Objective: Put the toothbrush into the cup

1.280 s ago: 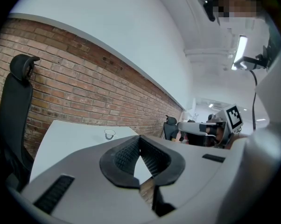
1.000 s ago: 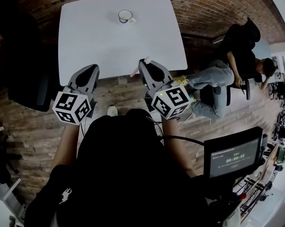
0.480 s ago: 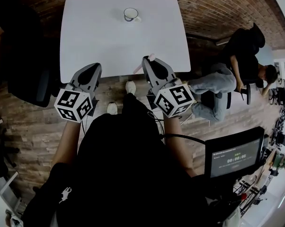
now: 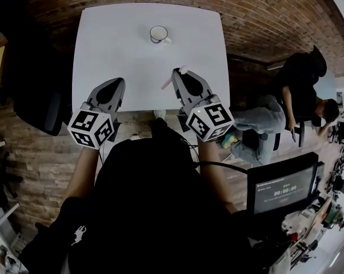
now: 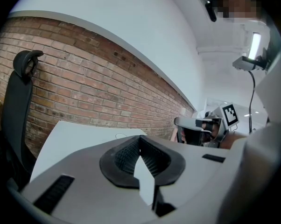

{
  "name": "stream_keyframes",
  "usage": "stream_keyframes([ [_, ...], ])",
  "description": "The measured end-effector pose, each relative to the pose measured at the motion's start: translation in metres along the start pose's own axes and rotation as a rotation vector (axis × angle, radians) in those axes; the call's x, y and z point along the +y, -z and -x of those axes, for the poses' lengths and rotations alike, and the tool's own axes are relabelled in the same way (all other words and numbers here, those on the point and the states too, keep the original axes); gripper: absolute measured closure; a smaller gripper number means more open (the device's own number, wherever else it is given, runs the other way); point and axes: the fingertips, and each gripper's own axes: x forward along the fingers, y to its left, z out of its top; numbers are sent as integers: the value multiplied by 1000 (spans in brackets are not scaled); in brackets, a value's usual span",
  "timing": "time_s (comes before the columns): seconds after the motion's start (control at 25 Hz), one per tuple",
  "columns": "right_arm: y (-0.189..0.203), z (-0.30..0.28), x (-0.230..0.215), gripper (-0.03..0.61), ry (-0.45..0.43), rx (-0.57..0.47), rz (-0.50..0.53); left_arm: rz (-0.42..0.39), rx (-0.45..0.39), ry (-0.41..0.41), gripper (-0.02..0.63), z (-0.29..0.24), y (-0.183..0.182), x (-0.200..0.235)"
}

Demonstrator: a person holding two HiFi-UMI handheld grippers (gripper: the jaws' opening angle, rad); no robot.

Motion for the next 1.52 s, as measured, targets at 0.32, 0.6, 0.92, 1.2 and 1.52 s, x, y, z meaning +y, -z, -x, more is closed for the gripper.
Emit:
stream_keyframes([
  [0.32, -18, -29, -23, 562, -78, 14, 0, 9, -21, -26, 609, -23, -23, -2],
  [0.6, -25, -59, -73, 562, -160, 53, -8, 28, -2, -97, 609, -76, -31, -1],
  [0.92, -25, -76, -98, 562, -235, 78, -26, 29, 38, -143, 609, -109, -30, -8],
  [1.2, -15, -91, -122, 562, -277, 101, -63, 53, 58, -210, 609, -121, -20, -5],
  [1.52, -13, -133, -150, 563, -291, 92, -73, 89, 78, -271, 609, -123, -4, 5],
])
